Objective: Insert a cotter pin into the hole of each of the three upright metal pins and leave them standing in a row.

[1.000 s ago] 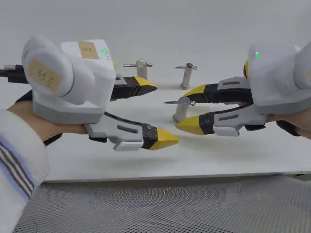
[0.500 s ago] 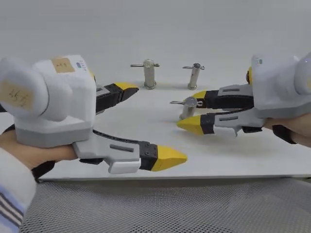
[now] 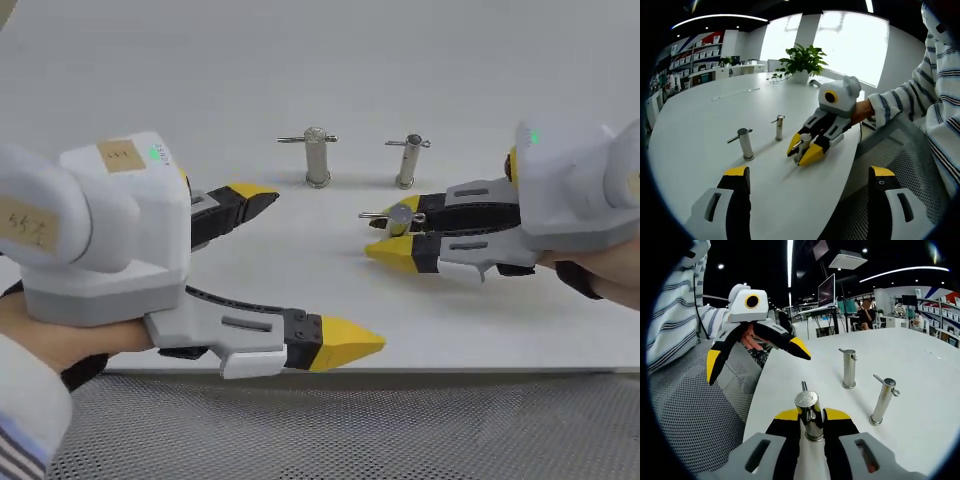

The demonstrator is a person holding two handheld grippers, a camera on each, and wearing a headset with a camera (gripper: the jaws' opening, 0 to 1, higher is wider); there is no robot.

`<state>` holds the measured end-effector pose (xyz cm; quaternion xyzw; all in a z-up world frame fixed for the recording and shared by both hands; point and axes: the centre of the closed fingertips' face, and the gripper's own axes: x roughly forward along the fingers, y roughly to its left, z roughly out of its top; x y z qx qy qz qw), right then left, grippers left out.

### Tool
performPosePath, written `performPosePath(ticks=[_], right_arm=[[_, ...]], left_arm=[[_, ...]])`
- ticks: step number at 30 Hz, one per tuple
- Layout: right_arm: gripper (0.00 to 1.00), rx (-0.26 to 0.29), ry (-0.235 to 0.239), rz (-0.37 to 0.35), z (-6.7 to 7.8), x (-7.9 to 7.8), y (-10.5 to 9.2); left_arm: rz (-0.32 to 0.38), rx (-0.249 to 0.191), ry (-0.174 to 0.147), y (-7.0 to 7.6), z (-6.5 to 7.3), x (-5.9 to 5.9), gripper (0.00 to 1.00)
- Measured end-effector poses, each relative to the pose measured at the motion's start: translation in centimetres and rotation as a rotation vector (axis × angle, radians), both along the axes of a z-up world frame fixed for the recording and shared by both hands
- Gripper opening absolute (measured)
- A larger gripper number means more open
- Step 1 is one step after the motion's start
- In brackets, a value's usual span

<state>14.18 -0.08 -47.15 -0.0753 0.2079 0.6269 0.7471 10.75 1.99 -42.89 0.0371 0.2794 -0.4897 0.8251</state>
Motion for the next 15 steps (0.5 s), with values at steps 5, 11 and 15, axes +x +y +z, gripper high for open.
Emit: performPosePath(ticks=[5, 11, 15], right_arm=[[0.1, 0.014, -0.028, -0.004, 0.3, 0.3, 0.0], [0.09, 0.006, -0.051, -0.044, 0.3, 1.0, -0.6], [0.09, -0.008, -0.068, -0.025, 0.5, 0.6, -1.4]], left_arm=[[-0.02, 0.016, -0.004, -0.1, -0.1, -0.3, 0.94], [-0.02, 0.03, 0.002, 0.1, -0.1, -0.4, 0.94], [-0.017, 0.04, 0.006, 0.3, -0.2, -0.5, 0.94]])
